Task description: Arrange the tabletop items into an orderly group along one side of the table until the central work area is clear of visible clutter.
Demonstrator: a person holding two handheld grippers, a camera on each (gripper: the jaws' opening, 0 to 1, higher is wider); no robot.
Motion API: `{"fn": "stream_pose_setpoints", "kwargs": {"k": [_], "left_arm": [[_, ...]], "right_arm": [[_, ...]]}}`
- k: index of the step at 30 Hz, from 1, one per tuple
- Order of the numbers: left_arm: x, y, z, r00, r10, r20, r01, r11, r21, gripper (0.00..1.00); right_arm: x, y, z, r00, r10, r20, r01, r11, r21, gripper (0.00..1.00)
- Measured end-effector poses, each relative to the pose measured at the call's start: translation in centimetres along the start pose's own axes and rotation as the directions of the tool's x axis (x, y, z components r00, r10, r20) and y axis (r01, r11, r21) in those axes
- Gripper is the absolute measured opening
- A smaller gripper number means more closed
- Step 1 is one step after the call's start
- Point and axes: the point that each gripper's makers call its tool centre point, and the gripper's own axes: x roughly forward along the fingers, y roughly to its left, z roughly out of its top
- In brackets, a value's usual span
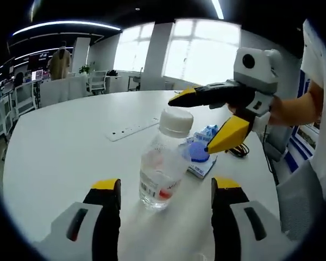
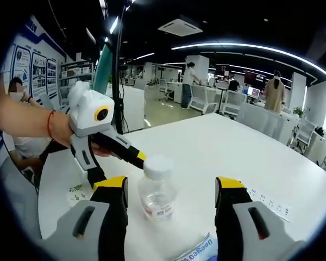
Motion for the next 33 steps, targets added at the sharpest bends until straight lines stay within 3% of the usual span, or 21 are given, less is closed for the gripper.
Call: {"fn": "stream_pose_setpoints", "kwargs": {"k": [18, 33], "left_arm": [[-4.1, -1.0, -0.2, 0.997, 0.074, 0.009, -0.073, 0.994, -0.079, 0.82], [-8.8, -3.0, -1.3, 0.987, 0.160, 0.029, -0.155, 0.978, -0.142, 0.84]], "right_arm": [[-2.9, 0.2, -2.0, 0.999, 0.019, -0.044, -0.018, 1.000, 0.016, 0.75], [-5.1, 2.6, -4.0, 0.991, 0.089, -0.098, -0.090, 0.996, -0.009, 0.76]]}}
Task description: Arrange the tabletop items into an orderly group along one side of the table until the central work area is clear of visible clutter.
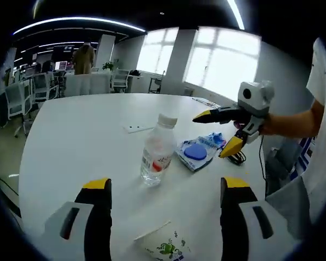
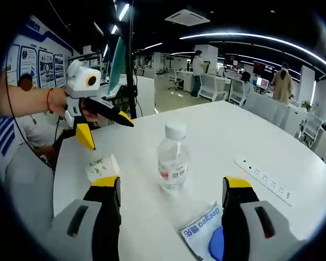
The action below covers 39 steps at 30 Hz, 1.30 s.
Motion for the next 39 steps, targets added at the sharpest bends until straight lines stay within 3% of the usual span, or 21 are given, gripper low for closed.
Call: {"fn": "stream_pose_setpoints", "kwargs": {"k": [13, 22, 29, 39], "left_arm": [[-3.7, -0.6, -1.9, 0.998, 0.062, 0.002, -0.062, 0.997, -0.038, 0.85], [-5.4, -1.0, -3.0, 0.997, 0.082, 0.000, -0.082, 0.995, -0.057, 0.86], [-6.8, -1.1, -4.0, 0.995, 0.099, -0.005, -0.100, 0.993, -0.067, 0.85], [-8.9, -1.0, -5.9, 0.991, 0.133, -0.019, -0.134, 0.986, -0.095, 0.85]], "right_arm": [[-0.6, 2.6, -1.4, 0.997, 0.066, -0.037, -0.067, 0.998, -0.013, 0.76], [-0.2, 4.7, -1.8, 0.987, 0.149, -0.061, -0.150, 0.988, -0.022, 0.73], [1.0, 6.3, -2.3, 0.970, 0.226, -0.091, -0.231, 0.972, -0.040, 0.70], [3.5, 8.7, -2.7, 0.932, 0.339, -0.127, -0.348, 0.936, -0.054, 0.65]]}}
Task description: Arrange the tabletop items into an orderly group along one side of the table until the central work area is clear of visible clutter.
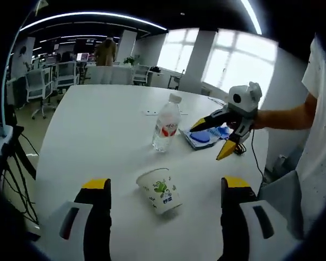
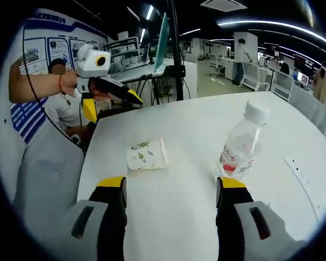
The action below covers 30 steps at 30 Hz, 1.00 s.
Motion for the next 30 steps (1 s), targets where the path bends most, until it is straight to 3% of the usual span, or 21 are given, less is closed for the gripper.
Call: {"fn": "stream_pose_setpoints", "kwargs": {"k": [12, 22, 30], "left_arm": [[-0.7, -0.2, -1.5, 1.000, 0.018, 0.002, -0.018, 0.999, -0.044, 0.84], [-0.7, -0.1, -2.3, 1.000, 0.026, 0.002, -0.026, 0.997, -0.067, 0.84], [-0.6, -0.1, -2.9, 1.000, 0.030, 0.005, -0.030, 0.996, -0.084, 0.83]], "right_arm": [[4.1, 1.1, 1.0, 0.991, 0.135, 0.016, -0.135, 0.990, 0.045, 0.53], [6.6, 0.9, 1.9, 0.982, 0.183, 0.054, -0.188, 0.976, 0.109, 0.41], [8.1, 1.2, 2.2, 0.973, 0.221, 0.061, -0.228, 0.963, 0.144, 0.39]]}}
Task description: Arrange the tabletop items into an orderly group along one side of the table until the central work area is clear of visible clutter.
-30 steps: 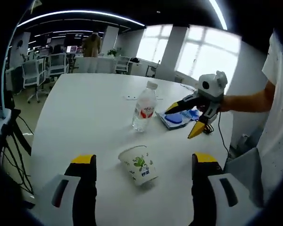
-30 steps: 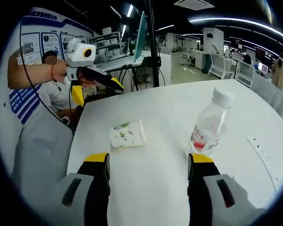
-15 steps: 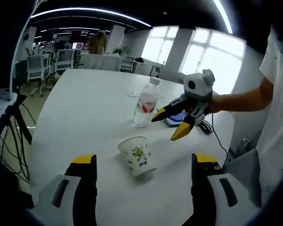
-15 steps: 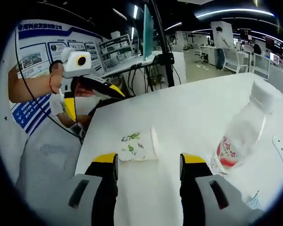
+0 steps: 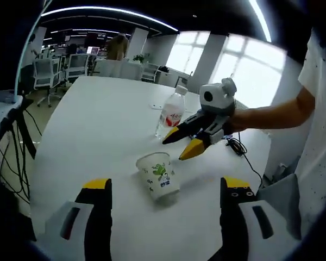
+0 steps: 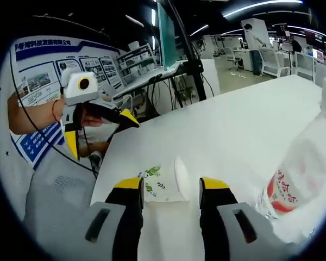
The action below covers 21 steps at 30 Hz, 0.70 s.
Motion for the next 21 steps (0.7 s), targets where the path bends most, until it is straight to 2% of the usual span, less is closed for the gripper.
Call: {"fn": "stream_pose_setpoints", "kwargs": {"k": [3, 15, 21], "left_arm": [[-0.1, 0.0, -0.2, 1.000, 0.002, 0.002, -0.002, 1.000, -0.006, 0.83], [0.1, 0.0, -0.5, 1.000, 0.004, 0.005, -0.004, 1.000, -0.016, 0.83], [0.2, -0.1, -0.5, 1.000, 0.002, 0.006, -0.002, 1.000, -0.015, 0.82]], "right_arm": [[0.5, -0.1, 0.2, 1.000, 0.015, 0.022, -0.016, 0.999, 0.043, 0.35], [2.0, 0.1, -0.8, 0.999, 0.045, -0.005, -0.044, 0.993, 0.108, 0.31], [1.6, 0.7, -1.4, 0.998, 0.067, -0.017, -0.065, 0.990, 0.125, 0.20]]}}
